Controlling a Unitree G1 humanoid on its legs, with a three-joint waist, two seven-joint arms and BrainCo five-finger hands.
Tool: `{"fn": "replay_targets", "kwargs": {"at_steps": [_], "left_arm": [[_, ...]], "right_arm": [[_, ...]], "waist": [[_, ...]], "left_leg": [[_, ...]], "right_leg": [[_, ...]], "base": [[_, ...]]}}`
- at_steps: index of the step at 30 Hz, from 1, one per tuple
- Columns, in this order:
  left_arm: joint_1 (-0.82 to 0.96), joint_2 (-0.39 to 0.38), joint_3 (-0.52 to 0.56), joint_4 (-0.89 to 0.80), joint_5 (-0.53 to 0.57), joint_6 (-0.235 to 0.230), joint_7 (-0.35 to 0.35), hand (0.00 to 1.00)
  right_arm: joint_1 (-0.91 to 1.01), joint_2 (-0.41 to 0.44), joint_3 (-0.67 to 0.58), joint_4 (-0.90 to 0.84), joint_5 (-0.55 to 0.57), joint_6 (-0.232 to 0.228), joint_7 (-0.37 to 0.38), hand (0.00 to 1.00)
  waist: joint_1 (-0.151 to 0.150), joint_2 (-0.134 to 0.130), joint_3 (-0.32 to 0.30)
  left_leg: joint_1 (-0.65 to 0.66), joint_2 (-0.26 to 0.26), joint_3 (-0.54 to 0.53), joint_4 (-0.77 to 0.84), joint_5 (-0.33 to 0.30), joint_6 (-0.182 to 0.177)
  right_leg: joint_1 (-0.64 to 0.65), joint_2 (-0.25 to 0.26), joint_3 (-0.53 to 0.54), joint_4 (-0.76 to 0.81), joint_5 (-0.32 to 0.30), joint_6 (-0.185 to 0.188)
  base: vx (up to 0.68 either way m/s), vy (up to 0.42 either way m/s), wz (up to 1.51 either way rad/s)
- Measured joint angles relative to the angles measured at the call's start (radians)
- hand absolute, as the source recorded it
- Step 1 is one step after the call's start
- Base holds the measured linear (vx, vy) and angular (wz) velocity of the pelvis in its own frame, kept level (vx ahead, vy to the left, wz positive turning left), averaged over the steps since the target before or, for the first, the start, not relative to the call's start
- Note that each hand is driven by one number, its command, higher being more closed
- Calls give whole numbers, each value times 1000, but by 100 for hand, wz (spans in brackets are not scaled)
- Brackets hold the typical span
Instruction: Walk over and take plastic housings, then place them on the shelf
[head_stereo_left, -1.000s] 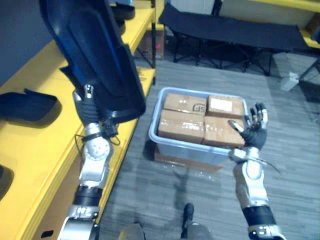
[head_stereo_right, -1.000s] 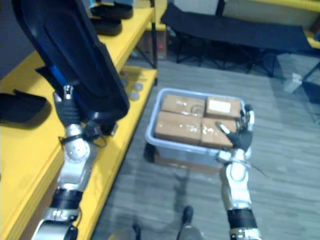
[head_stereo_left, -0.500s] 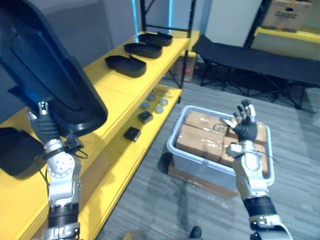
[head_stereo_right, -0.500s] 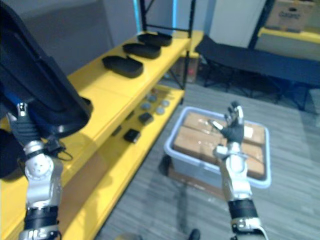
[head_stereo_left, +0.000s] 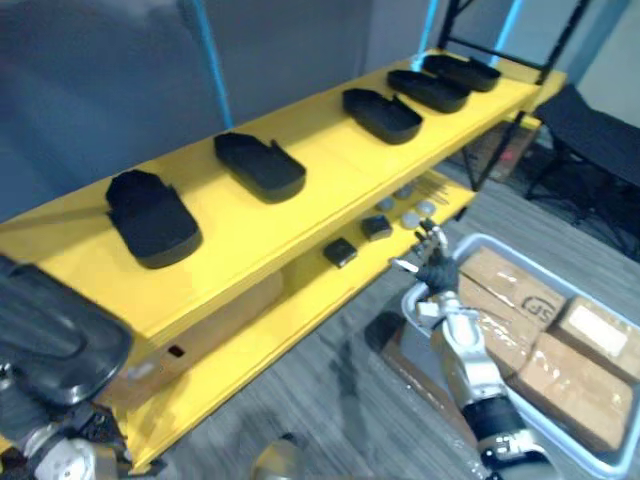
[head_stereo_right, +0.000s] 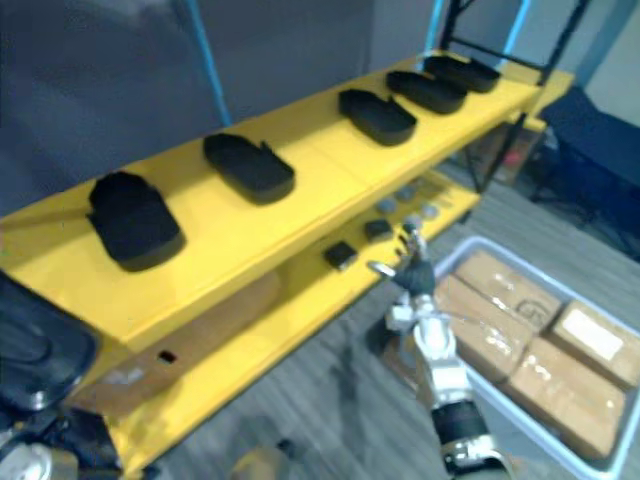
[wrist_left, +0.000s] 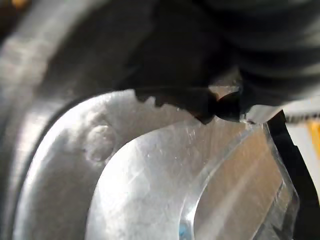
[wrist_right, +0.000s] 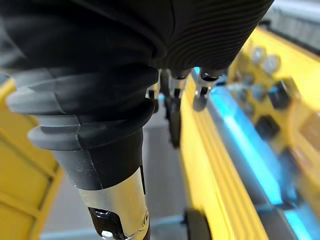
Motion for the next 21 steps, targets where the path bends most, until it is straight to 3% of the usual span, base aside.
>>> {"fn": "replay_targets", "kwargs": {"at_steps": [3,6,8,10,11,14,17,19,20,21], "left_arm": [[12,-18,15,-37,0,-9,-5,100],[-3,-15,13,-79,3,-10,-43,100],[-23,-9,6,-88,16,-14,-84,100],[-22,20,-35,-111,32,-14,-127,100],[-19,25,-38,-114,48,-13,-143,100],[-15,19,-39,-114,40,-8,-144,100],[-26,21,-46,-114,28,-7,-146,100],[-46,40,-86,-107,21,-7,-153,100],[-62,53,-95,-106,20,-8,-153,100],[-86,89,-111,-98,9,-12,-154,100]], "right_arm": [[3,-4,-5,0,0,-1,-5,0],[16,-21,-32,0,-5,-9,-49,0],[29,-29,-72,9,-26,-19,-87,0],[29,-20,-76,26,-38,-25,-110,0],[46,18,-100,27,-55,-46,-137,0],[65,26,-104,29,-69,-55,-99,0],[66,26,-90,24,-96,-74,-82,0],[109,24,-86,-22,-96,-80,-78,0],[121,24,-85,-34,-96,-88,-78,0],[147,25,-85,-62,-95,-98,-80,0]], "waist": [[-7,2,19],[-42,7,25],[-42,12,40],[-28,0,54],[-22,-2,59],[-30,6,72],[-48,13,78],[-76,27,89],[-86,19,94],[-97,3,102]], "left_leg": [[-25,-13,-17,23,2,8],[-118,4,138,99,27,39],[-151,-20,217,144,44,56],[-153,-52,222,140,48,82],[-149,-63,220,140,47,92],[-109,-63,227,139,39,106],[-104,-66,218,137,28,113],[-124,-76,149,124,32,102],[-131,-83,127,119,34,100],[-158,-95,95,97,59,95]], "right_leg": [[41,-19,-87,10,-17,19],[92,-66,-250,62,-30,58],[126,-104,-304,104,-31,59],[141,-143,-311,139,-33,59],[140,-160,-299,183,-40,51],[151,-159,-244,222,-71,23],[149,-151,-116,238,-108,0],[118,-128,55,295,-172,-39],[112,-117,98,303,-196,-51],[94,-96,172,306,-272,-82]], "base": [[77,24,81],[112,97,145],[168,235,154],[170,252,98],[150,145,23],[59,72,-9],[13,67,14],[-32,53,71],[-120,-129,100],[-162,-243,113]]}}
